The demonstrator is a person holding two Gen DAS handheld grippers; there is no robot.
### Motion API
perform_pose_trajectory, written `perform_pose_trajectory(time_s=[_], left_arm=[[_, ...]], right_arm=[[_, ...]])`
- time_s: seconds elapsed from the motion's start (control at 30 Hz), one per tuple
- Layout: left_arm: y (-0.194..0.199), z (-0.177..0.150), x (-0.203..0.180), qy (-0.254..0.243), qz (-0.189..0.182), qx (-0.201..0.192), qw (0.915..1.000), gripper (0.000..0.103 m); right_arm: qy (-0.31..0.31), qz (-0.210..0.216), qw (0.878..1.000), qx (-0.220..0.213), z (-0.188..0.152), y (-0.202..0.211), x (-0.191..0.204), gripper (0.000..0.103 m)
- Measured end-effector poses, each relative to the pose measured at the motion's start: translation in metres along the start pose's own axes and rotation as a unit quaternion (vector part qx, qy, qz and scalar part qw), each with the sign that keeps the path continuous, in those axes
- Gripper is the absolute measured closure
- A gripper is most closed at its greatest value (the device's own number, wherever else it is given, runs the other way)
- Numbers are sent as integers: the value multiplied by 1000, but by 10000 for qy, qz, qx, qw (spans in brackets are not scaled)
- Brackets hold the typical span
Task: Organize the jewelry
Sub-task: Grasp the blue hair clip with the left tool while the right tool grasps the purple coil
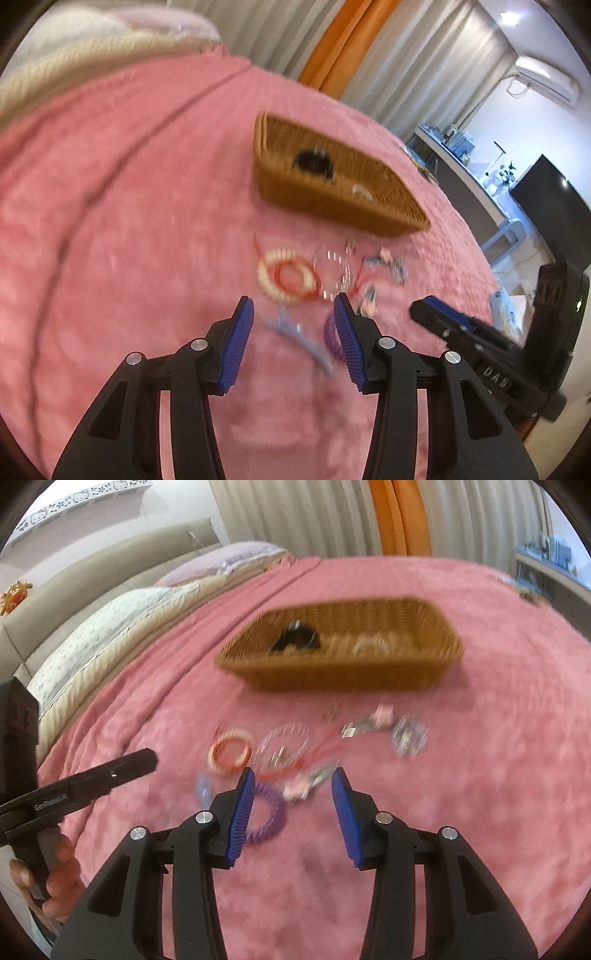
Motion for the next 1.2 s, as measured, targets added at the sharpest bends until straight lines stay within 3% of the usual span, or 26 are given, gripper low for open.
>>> perform_pose_trajectory(time_s=[0.17,0.33,0.47,0.6,0.8,0.97,1.2], left_arm=[[-26,-13,4,167,-132,344,9992,68],[-39,-18,-1,235,-169,418,9987,69],[-49,-19,-9,132,-57,440,9989,69],[-59,-23,-16,-13,140,430,9990,73],[-60,-25,-24,-406,285,424,9979,89],[-51,-33,-28,-970,178,449,9941,91],[-39,-52,-37,-1853,259,420,9814,92]], right_arm=[[-183,72,9995,247,-21,-18,-2,72],[-260,49,9989,392,-26,-32,-2,77],[-202,9,9984,528,-25,-45,1,78],[-30,-172,9977,650,-28,-51,4,90],[-17,-272,9977,625,-33,-36,-3,94],[-116,-499,9973,519,-38,-17,-15,94],[-309,-572,9968,475,-49,-2,-27,93]])
Point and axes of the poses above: each gripper's, at about its wrist camera, not at the fingertips, and y roughly against the way its jaws point, x to its left, z to its top, the point moved 4 cm from there along -y, roughly the way its jaws point, and after that the axes turned 12 degrees about z, right-handed, at the moved point
